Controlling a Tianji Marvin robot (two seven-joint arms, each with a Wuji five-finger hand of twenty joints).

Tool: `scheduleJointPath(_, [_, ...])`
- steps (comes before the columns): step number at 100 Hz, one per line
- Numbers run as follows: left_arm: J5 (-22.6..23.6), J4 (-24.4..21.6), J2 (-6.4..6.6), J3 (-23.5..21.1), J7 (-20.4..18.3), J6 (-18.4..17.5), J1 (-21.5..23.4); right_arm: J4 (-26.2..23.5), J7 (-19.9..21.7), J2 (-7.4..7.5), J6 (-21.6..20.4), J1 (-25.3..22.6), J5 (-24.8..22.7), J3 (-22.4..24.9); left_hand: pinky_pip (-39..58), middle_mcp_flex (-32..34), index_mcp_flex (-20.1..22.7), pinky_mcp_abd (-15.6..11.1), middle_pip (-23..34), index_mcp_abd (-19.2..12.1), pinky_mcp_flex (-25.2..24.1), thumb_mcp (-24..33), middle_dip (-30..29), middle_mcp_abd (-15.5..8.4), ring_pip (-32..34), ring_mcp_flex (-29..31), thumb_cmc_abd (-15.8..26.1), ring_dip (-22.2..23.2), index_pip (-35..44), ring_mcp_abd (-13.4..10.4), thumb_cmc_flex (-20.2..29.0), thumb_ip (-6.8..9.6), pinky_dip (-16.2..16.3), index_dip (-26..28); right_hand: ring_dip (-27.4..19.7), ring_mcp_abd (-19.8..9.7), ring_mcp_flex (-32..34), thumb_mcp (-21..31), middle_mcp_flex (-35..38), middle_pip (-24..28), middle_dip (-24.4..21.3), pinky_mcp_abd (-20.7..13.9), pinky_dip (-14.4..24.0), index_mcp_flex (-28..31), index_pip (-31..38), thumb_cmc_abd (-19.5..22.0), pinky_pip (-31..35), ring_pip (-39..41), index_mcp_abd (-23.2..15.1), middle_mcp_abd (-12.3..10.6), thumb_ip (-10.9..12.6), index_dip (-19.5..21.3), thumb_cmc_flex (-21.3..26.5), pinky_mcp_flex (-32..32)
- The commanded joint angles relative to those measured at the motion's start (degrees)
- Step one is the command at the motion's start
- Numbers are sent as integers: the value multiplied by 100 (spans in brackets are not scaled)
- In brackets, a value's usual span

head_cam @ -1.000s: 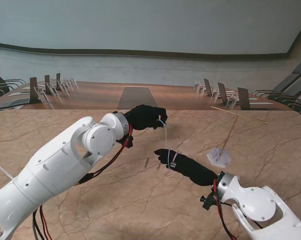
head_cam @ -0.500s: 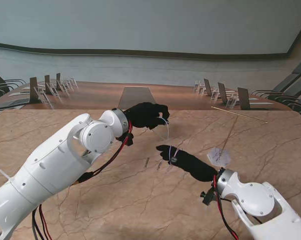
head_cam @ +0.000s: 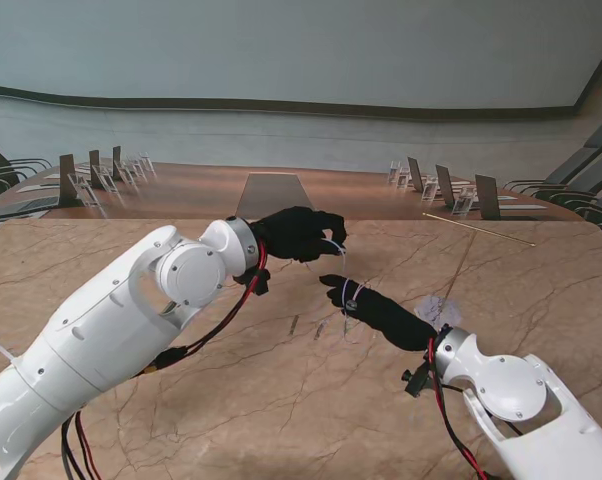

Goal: Take the wired earphone off the rack, coil the cable and place them on the table

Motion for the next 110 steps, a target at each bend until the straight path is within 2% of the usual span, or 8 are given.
scheduleJointPath(1, [-29,-114,16,7,-76,-32,44,13,-31,-33,31,26,-24,-14,307,340,62,163,273,-120,18,-33,78,-101,229,223,131,76,109,126,33,-47,-55,-43,43,101,-88,92,-143,-94,-73,81,127,41,-463,100,-118,-73,-7,30,-142,236,-355,3])
scheduleJointPath(23, [-129,-223,35,92,-184,-69,67,177,-127,-71,178,164,-69,-42,345,405,120,177,281,-133,54,-21,49,-86,268,269,125,52,89,148,-1,-46,-67,1,45,90,-150,114,-161,-256,-151,65,159,130,-893,95,-176,-111,236,48,-146,225,-473,-34])
scheduleJointPath(37, [-164,-269,26,112,-151,-86,107,305,-191,-102,297,264,-61,-85,349,424,140,193,243,-99,55,-19,26,-97,257,274,121,30,85,175,-2,-52,-76,36,30,52,-233,144,-165,-490,-245,35,188,168,-937,88,-265,-154,310,38,-184,-355,-586,-82])
scheduleJointPath(40, [-167,-284,26,108,-145,-87,118,325,-201,-107,329,283,-59,-94,356,431,144,195,238,-103,66,-21,24,-100,252,283,121,23,90,173,-5,-54,-75,44,14,40,-278,205,-176,-582,-257,22,233,207,-901,72,-331,-169,321,33,-196,-884,-636,-104])
scheduleJointPath(51, [-174,-351,36,67,-142,-113,175,406,-211,-128,395,348,19,-110,368,450,151,198,225,-78,77,-21,21,-93,247,306,127,7,84,173,-7,-56,-78,49,4,7,-341,187,-173,-740,-337,0,240,220,-976,78,-400,-204,365,11,-208,-1143,-682,-150])
scheduleJointPath(54, [-171,-376,42,49,-146,-120,199,430,-214,-134,406,369,47,-111,370,454,153,197,225,-77,79,-18,22,-83,249,308,129,5,85,172,-5,-55,-79,51,15,-3,-355,195,-166,-782,-340,-13,312,271,-943,83,-474,-219,362,6,-216,-1714,-700,-143])
scheduleJointPath(71, [-156,-503,65,-50,-128,-141,375,554,-325,-168,371,491,47,-114,386,479,169,202,218,-66,98,-22,21,-101,264,335,130,-2,81,183,-15,-57,-80,50,14,-38,-422,200,-196,-977,-426,-43,358,333,-1068,91,-606,-263,366,-30,-219,-2386,-737,-151])
scheduleJointPath(110, [1,-653,90,-233,12,-26,779,717,-730,-246,-70,564,22,58,412,499,219,228,212,29,131,-17,20,-67,297,358,116,-6,62,204,-16,-53,-80,-18,-113,-318,-604,188,-211,-1383,-617,-292,377,338,-1102,73,-854,-456,273,-241,-224,-2519,-651,-261])
